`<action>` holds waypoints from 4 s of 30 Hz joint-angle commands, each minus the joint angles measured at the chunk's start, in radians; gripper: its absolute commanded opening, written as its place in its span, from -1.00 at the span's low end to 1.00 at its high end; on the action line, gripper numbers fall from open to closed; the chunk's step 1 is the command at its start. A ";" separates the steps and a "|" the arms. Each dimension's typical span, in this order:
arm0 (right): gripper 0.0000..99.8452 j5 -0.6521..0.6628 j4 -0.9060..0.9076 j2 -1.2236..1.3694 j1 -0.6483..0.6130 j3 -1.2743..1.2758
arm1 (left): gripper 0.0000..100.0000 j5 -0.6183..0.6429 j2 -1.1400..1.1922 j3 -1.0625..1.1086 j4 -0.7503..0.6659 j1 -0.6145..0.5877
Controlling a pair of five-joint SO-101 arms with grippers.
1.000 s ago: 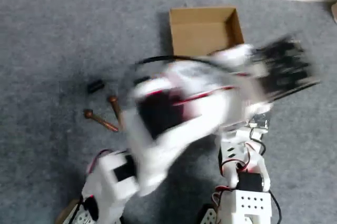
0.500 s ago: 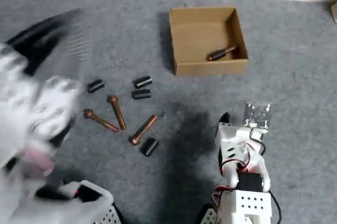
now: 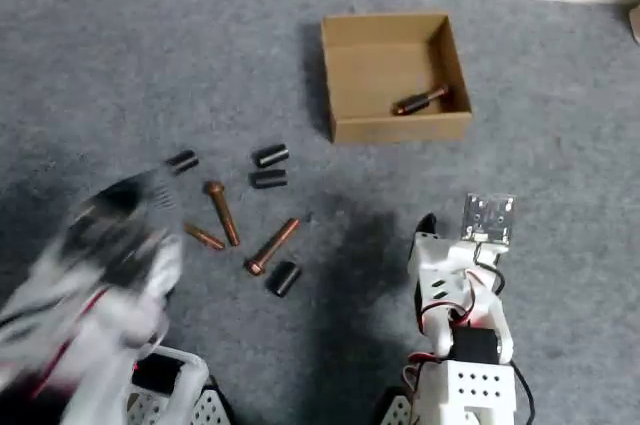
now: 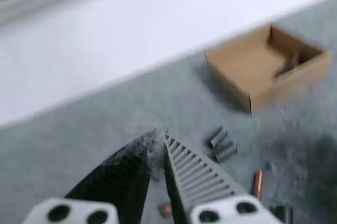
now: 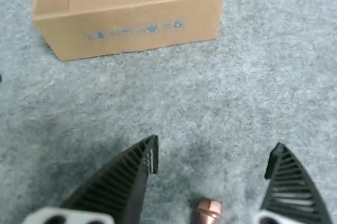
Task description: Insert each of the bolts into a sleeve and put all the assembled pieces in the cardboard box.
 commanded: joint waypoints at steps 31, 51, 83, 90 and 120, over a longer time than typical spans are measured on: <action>-0.38 -0.029 0.315 -0.001 -0.148 -0.226 | -0.99 0.051 -0.147 1.201 -0.953 -0.217; -0.38 -0.021 0.320 0.383 0.019 -0.295 | -0.99 0.098 0.153 1.027 -0.893 -0.217; -0.93 0.008 0.165 0.791 -0.022 -0.374 | -0.99 0.094 0.209 1.006 -0.893 -0.209; -0.99 0.126 0.165 0.789 0.047 -0.292 | -0.99 0.094 0.208 1.006 -0.893 -0.209; -0.99 0.167 -0.062 0.779 -0.189 -0.283 | -0.98 -0.080 0.977 0.395 -0.818 -0.111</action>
